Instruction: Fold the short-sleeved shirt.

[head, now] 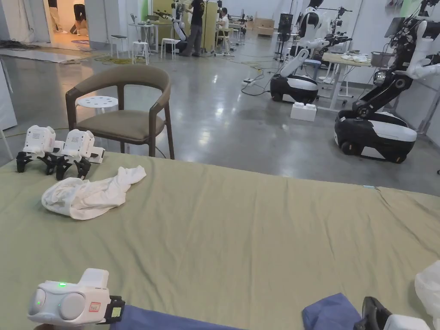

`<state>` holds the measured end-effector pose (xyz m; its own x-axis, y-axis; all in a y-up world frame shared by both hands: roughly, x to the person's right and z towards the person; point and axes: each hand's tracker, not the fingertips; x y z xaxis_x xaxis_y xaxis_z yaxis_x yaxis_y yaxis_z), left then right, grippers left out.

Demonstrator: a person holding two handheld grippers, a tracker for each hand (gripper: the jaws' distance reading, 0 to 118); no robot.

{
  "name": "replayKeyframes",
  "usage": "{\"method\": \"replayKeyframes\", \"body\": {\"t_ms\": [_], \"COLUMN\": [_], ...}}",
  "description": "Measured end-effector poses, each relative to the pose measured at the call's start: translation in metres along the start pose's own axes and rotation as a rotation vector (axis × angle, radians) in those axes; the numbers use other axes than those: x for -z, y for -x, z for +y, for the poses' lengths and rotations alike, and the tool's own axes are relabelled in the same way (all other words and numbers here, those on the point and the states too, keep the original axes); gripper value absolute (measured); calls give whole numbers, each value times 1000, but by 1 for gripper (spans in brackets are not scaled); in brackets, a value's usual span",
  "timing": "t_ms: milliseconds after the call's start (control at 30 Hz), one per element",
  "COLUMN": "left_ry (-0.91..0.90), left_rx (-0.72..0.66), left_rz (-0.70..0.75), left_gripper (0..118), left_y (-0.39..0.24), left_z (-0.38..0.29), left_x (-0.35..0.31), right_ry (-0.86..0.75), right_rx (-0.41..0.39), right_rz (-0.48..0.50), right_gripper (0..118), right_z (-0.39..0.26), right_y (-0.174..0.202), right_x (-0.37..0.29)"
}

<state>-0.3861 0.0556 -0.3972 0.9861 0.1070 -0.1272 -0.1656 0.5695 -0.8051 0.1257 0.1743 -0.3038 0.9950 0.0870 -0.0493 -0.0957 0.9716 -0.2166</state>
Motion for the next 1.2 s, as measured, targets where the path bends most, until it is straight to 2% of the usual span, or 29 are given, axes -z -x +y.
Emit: {"method": "replayKeyframes", "body": {"t_ms": [33, 100, 233, 300, 367, 400, 467, 600, 700, 733, 767, 833, 867, 900, 1000, 1133, 1200], "left_ry": [14, -1, 38, 96, 72, 68, 46, 28, 11, -3, -22, -68, -92, -114, -156, -181, -190], "left_rx": [-6, -6, -7, 49, 94, 99, 150, 166, 149, 137, 128, 118, 114, 118, 121, 115, 118], "left_rz": [0, 18, 0, 55, 92, 99, 107, 82, 67, 59, 50, 31, 25, 22, 18, 25, 27], "left_gripper": [67, 73, 74, 73, 69, 65, 50, 2, 0, 0, 0, 0, 0, 0, 0, 0, 0], "left_y": [2, 2, -13, -17, -28, -30, -38, -40, -36, -35, -35, -34, -35, -36, -41, -51, -55], "left_z": [3, 8, 14, 12, 12, 9, 7, 3, 2, 2, 2, -1, -1, -3, -11, -21, -24], "left_x": [9, 23, 40, 51, 51, 52, 52, 49, 41, 37, 32, 19, 14, 7, -14, -35, -43], "right_ry": [14, 37, 83, 109, 127, 136, 156, 216, 314, 362, 415, 545, 586, 622, 723, 807, 854], "right_rx": [-4, -12, -23, -21, -18, -18, -17, 4, -8, -8, 0, -7, 8, 9, 21, 95, 102], "right_rz": [-5, -15, -42, -53, -60, -62, -67, -83, -91, -79, -66, -41, -28, -21, 8, 41, 33], "right_gripper": [0, 0, 0, 0, 0, 0, 0, 0, 1, 5, 15, 52, 62, 65, 65, 64, 62], "right_z": [-3, -9, -22, -27, -32, -34, -38, -47, -51, -52, -55, -62, -67, -73, -89, -110, -118], "right_y": [-3, -8, -21, -26, -31, -33, -38, -50, -65, -72, -80, -93, -99, -106, -116, -122, -123], "right_x": [2, 3, 8, 11, 14, 15, 20, 37, 64, 76, 90, 121, 134, 148, 184, 214, 223]}}
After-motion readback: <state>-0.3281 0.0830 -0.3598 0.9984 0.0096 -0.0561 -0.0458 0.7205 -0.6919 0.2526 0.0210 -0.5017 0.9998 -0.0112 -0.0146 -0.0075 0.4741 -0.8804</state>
